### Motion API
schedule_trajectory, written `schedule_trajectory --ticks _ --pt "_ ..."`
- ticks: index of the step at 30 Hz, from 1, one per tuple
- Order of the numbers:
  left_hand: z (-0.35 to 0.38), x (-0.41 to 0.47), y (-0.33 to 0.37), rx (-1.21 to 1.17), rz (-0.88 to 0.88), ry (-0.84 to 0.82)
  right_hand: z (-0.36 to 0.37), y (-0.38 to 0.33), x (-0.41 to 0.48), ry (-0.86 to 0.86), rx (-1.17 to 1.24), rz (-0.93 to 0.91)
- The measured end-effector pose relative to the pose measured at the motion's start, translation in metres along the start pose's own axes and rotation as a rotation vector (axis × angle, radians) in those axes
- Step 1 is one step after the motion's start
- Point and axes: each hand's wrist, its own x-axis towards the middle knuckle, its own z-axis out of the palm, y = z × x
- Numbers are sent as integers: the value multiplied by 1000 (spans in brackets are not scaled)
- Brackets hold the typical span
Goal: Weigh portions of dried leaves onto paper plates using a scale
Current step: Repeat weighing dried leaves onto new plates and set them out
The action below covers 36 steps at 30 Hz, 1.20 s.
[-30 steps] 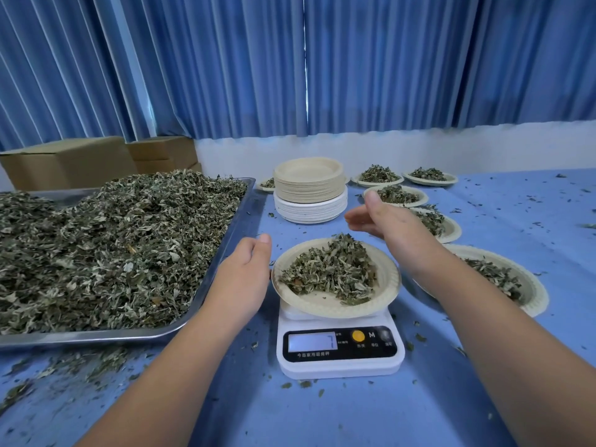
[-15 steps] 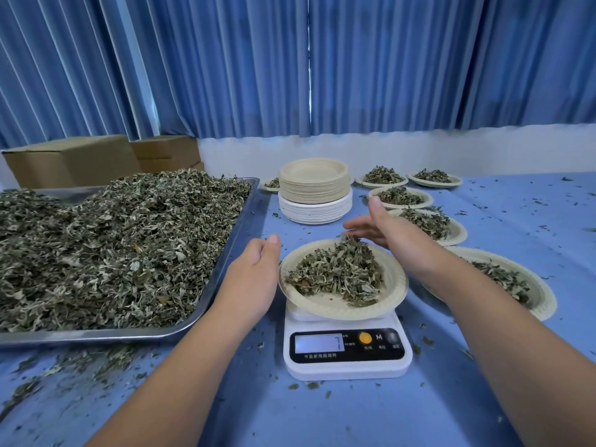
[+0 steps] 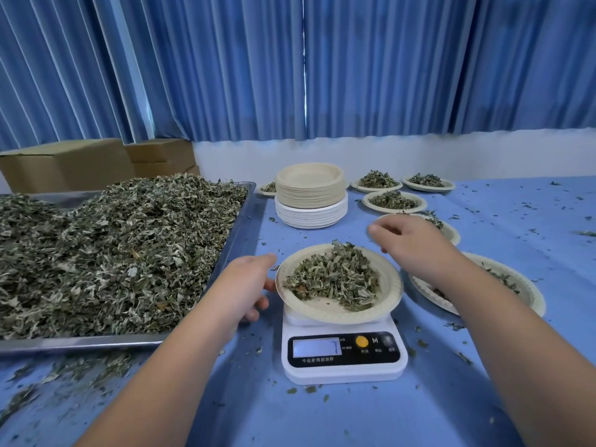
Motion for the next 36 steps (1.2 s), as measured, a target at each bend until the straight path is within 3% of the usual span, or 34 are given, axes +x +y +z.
schedule_trajectory --ticks 4,9,12,20,28,36 --pt "-1 -1 1 -32 -27 -45 -5 -3 -1 -77 -269 122" --pt "2 -4 -1 -73 33 -82 -7 -5 -4 -231 -303 272" --pt "5 -5 0 -166 59 -105 -13 -6 -5 -209 -135 341" --pt "18 -8 26 -513 73 -166 -26 10 5 -124 650 401" --pt "76 39 99 -422 63 -334 -84 61 62 -18 864 469" --pt "140 99 131 -141 70 -324 -132 158 132 376 1008 664"
